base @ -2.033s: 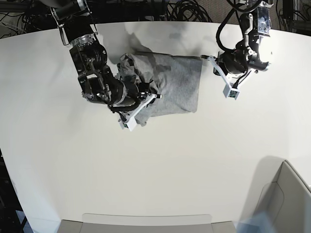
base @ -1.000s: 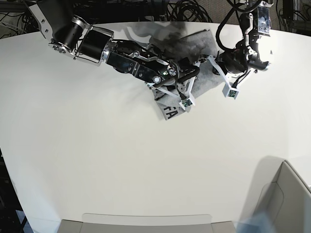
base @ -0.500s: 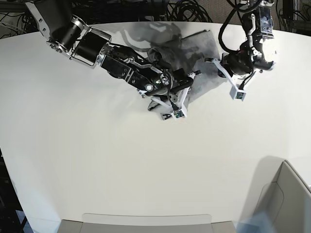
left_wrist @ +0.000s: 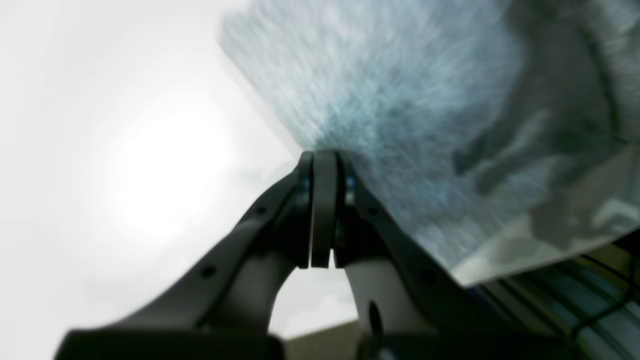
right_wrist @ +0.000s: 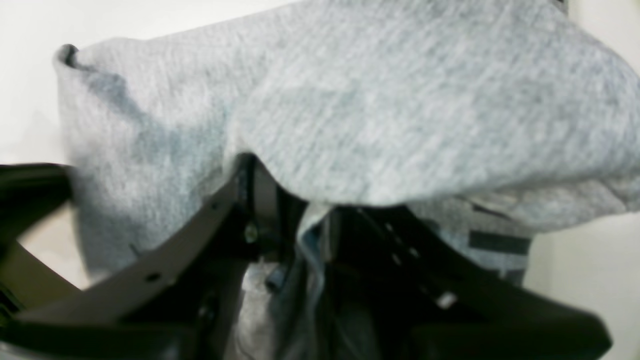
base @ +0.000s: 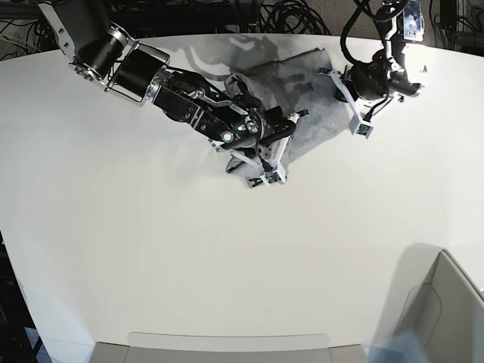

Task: Fold the T-shirt properly
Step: 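Press and flatten the folded bundle with both grippers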

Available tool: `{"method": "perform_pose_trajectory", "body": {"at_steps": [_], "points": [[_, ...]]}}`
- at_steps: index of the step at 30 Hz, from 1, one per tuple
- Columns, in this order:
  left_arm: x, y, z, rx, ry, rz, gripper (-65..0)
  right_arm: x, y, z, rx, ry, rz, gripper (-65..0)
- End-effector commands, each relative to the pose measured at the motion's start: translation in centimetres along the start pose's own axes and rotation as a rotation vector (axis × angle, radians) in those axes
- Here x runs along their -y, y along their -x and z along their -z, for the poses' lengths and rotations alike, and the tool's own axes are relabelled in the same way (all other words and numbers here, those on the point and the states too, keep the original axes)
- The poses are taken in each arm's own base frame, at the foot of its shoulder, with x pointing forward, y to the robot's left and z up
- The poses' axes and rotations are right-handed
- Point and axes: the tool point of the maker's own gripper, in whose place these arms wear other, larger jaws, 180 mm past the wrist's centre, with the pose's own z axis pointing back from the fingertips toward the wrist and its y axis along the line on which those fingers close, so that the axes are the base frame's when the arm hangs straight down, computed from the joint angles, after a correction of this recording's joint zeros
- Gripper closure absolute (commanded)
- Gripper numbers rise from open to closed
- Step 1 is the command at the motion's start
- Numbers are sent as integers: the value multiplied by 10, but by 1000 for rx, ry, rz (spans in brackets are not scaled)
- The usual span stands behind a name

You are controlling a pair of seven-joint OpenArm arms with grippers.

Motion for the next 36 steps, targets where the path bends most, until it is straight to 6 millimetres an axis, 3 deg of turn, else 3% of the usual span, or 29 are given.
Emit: {"method": "perform_pose_trajectory", "body": {"at_steps": [1, 2, 6, 8, 14, 19, 26, 36], "points": [[3, 3, 8, -11, 19, -2, 0, -3, -17, -7, 43, -8, -6, -151], [3, 11, 19, -34, 31, -16, 0, -3, -16, -6, 42, -9, -7, -151], [0, 4, 45, -44, 51, -39, 0, -3, -14, -6, 37, -10, -6, -151], [1, 0, 50, -48, 57, -38, 0, 4, -12, -7, 38, 3, -6, -151], [31, -31, 54, -4, 114, 6, 0, 14, -10, -7, 36, 20, -3, -150], [33, -29, 55, -18, 118, 14, 0, 14, -24, -10, 64, 20, -38, -150], [31, -28, 55, -21, 114, 15, 0, -16, -42, -17, 101, -97, -241, -151], [29, -27, 54, -20, 110, 9, 0, -53, -80, -29, 305, -197, -304, -151]]}}
